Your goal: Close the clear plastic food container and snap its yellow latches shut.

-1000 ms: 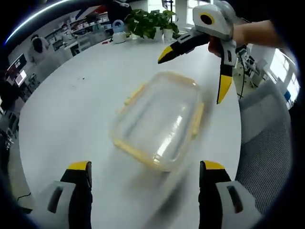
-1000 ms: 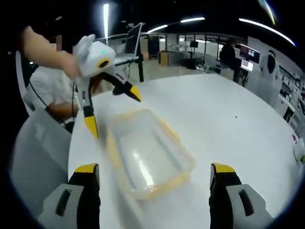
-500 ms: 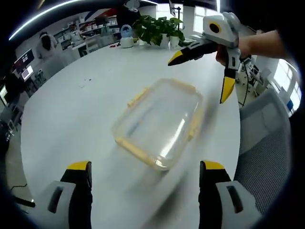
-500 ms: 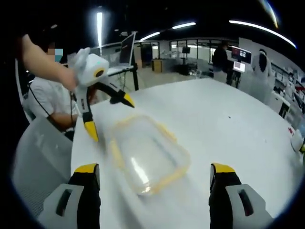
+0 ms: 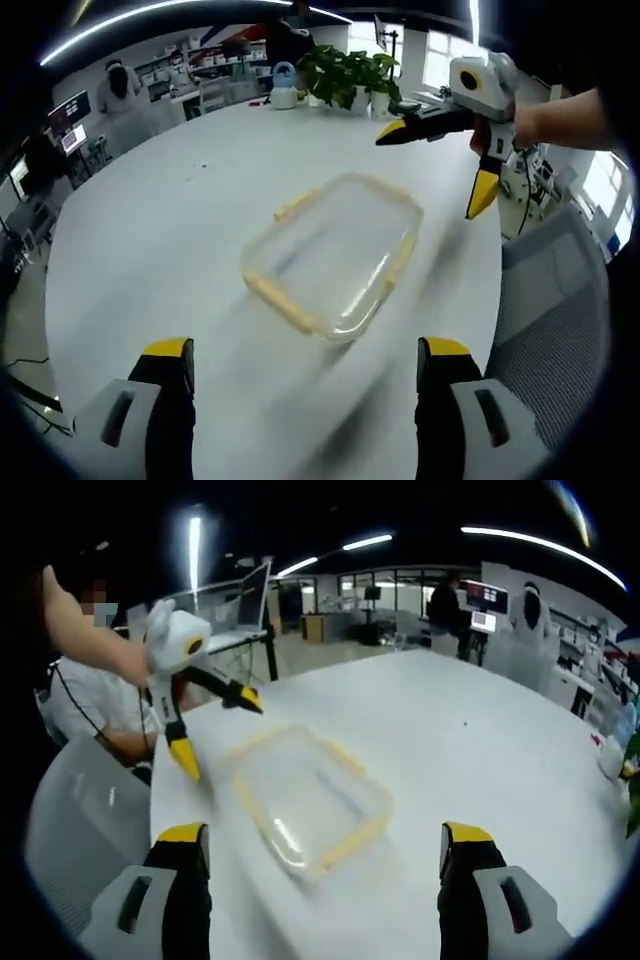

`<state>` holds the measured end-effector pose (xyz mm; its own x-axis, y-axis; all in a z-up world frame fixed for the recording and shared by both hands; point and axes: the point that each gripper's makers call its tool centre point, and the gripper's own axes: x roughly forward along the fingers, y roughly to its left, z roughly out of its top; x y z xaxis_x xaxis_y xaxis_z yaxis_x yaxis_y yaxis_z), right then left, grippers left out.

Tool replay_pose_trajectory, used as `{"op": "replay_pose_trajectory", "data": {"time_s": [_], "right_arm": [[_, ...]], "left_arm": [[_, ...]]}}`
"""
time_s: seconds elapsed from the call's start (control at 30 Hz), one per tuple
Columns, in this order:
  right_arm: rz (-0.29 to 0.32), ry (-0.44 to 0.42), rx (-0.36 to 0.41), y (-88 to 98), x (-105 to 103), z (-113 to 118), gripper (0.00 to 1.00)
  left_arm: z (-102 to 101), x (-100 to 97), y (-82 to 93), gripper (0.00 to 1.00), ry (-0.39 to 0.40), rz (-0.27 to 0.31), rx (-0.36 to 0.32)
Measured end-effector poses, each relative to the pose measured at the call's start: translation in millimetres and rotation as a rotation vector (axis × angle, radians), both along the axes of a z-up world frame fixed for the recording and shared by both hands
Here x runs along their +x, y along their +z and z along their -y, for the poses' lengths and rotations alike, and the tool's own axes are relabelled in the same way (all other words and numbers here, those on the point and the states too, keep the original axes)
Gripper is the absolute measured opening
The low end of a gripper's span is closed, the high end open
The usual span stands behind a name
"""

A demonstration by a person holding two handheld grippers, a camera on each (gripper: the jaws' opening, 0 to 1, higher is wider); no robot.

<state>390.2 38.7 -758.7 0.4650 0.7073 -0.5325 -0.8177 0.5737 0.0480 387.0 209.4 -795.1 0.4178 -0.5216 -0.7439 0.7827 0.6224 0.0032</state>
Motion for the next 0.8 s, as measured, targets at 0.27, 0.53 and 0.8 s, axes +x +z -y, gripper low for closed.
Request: {"op": "replay_pose_trajectory", "data": {"time_s": [0.27, 0.53, 0.8], "right_arm": [[0.010, -0.042, 0.013, 2.3, -5, 8, 0.96], [0.005, -0.065, 0.021, 0.3, -18, 12, 0.97], [0.009, -0.096, 0.043, 1.6, -30, 18, 0.97]], "left_arm": [[-5, -6.0, 3.3, 0.91, 0.049, 0.024, -0.027], [-7, -12.2, 3.9, 0.91, 0.079, 0.034, -0.033], [-12, -20.9, 4.4, 0.90, 0.110, 0.060, -0.045]]}}
